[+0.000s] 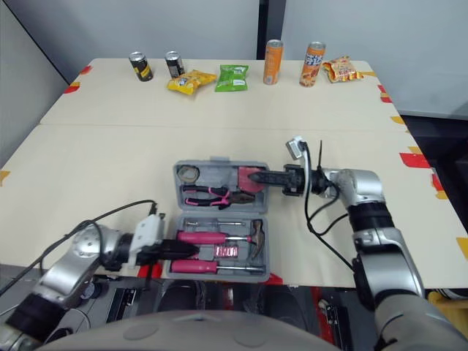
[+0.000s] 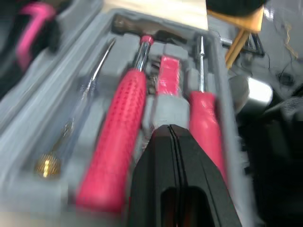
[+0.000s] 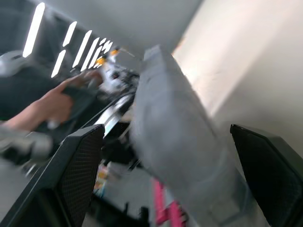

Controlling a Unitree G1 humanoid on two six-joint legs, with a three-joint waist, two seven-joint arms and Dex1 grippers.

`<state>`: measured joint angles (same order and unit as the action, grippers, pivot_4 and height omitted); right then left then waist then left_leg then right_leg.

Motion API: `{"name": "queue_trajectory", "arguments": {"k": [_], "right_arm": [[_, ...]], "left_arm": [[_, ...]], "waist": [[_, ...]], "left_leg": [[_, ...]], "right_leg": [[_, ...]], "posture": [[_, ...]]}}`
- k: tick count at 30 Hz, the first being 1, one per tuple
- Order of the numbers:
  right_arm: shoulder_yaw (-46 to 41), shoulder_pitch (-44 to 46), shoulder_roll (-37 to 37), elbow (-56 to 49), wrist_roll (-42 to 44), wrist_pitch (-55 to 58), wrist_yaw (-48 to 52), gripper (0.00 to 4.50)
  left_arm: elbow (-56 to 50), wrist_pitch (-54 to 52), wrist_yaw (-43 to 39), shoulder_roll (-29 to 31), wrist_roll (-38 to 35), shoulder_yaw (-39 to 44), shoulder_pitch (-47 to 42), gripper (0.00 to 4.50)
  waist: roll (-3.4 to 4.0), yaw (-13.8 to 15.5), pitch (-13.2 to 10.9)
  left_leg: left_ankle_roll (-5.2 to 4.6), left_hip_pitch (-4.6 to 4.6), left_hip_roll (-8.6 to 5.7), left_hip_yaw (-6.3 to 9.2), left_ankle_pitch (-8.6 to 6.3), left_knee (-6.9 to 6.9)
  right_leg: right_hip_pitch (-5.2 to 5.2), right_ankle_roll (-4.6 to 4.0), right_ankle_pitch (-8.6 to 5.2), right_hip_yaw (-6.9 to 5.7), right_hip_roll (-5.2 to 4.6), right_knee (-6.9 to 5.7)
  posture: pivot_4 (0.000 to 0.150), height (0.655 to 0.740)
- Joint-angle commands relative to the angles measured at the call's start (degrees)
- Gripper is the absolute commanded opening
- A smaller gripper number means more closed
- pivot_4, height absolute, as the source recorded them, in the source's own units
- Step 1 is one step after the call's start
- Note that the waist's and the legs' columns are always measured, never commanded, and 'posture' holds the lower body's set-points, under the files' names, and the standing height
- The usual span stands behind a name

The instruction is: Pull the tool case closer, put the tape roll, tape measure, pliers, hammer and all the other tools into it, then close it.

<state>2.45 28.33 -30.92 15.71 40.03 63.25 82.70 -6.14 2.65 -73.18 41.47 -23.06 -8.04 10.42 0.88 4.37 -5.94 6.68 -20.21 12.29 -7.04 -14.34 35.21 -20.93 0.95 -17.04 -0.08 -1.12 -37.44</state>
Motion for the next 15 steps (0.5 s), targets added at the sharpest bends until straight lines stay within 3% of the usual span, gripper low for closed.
{"name": "queue_trajectory", "arguments": {"k": [1,6,10,15], "right_arm": [[-0.33,-3.73,-3.85,-11.04,6.49,3.89,3.92,4.48],[-1.30,-15.57,-13.55,-25.36,8.89,1.49,4.52,4.48],[-8.96,-24.64,-12.85,-28.24,3.35,-14.09,-2.44,4.50],[-16.14,-33.55,-12.34,-24.90,-6.96,-38.22,-4.81,4.50]], "left_arm": [[-6.19,-1.95,-3.35,4.14,-8.62,9.30,6.14,0.00],[-4.30,-2.13,-7.08,7.94,-13.79,23.75,16.94,0.00],[-0.50,-2.16,-1.65,5.09,-15.95,31.17,11.87,1.10],[-0.17,-1.99,1.23,4.66,-13.28,33.38,8.12,2.95]], "waist": [[-0.02,0.41,-0.03],[-0.05,1.24,-0.09],[-0.11,1.52,-0.12],[-0.16,0.55,-0.13]], "left_leg": [[0.00,0.00,0.00,0.00,0.00,0.00],[0.03,0.06,0.00,-0.06,-0.02,-0.25],[-0.06,0.11,0.00,-0.05,-0.06,-0.29],[-0.07,0.04,-0.03,-0.11,-0.04,-0.28]], "right_leg": [[-0.02,0.00,0.00,-0.01,-0.02,0.04],[0.05,0.05,0.02,0.02,-0.01,0.45],[0.03,0.08,0.03,-0.01,-0.06,0.45],[0.02,0.06,0.02,0.04,-0.07,0.45]], "posture": [[0.150,0.7400],[0.150,0.7400],[0.150,0.7400],[0.150,0.7400]]}}
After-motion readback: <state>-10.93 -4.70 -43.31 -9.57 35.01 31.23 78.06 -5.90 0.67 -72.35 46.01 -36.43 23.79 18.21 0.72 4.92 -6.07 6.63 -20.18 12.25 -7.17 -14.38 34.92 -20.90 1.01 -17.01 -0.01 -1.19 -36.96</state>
